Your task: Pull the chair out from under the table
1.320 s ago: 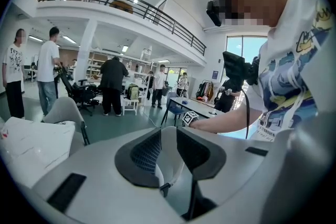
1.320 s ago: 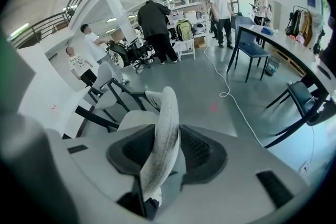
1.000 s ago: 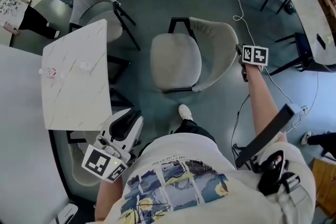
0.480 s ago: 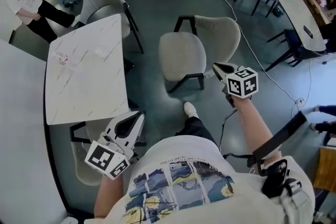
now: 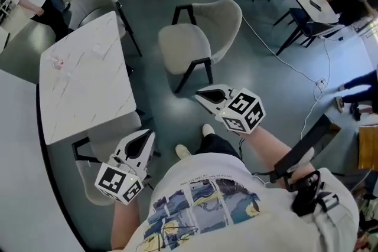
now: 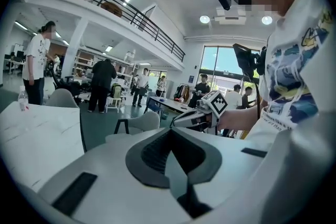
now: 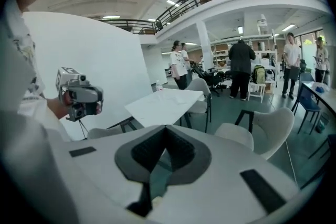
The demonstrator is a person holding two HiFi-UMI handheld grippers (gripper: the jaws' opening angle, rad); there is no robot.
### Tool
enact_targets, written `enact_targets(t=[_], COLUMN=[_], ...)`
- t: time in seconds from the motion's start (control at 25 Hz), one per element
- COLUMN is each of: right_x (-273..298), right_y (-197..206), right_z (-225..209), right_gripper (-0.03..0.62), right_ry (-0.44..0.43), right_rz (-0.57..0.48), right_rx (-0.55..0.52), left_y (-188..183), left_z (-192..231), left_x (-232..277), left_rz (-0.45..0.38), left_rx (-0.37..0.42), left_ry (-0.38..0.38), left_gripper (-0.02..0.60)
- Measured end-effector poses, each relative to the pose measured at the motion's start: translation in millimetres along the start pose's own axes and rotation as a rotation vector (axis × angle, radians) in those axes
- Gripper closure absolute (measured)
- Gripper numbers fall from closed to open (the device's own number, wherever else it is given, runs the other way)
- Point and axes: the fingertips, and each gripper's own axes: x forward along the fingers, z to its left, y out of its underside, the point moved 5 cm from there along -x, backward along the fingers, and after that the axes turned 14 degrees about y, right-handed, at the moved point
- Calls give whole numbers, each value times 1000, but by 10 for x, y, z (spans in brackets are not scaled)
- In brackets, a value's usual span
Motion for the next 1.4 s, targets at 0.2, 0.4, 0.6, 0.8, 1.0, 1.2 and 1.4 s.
enact_targets(t=[0.2,0.4,0.6,0.8,1.0,1.2,1.4], right_x=[-289,-628,-1054,-1448,-1710,-1823,-1921], right_y=[-36,89,382,635,813,948,964], right_z=[425,585,563,558,513,437,334], right_gripper=[583,583,583,583,583,583,583], right_ry=[-50,-82,-88,-100,-106,-103,-84], right_rz=[-51,-84,-94,-102,-117,-125,-133], right_rx=[-77,-98,-81,-85,-80,-64,-74], left_y=[99,172,254,345,443,516,425], left_z=[-277,-560,-927,-1361,-1668,-1767,-1810], left_x=[-24,119,424,651,806,937,1079], left_rz=[-17,9,31,56,92,114,112], left_rx=[-12,5,-4,0,-4,-2,21], left_ry=[13,30,41,61,64,72,89], left_gripper=[572,572,572,572,572,572,572])
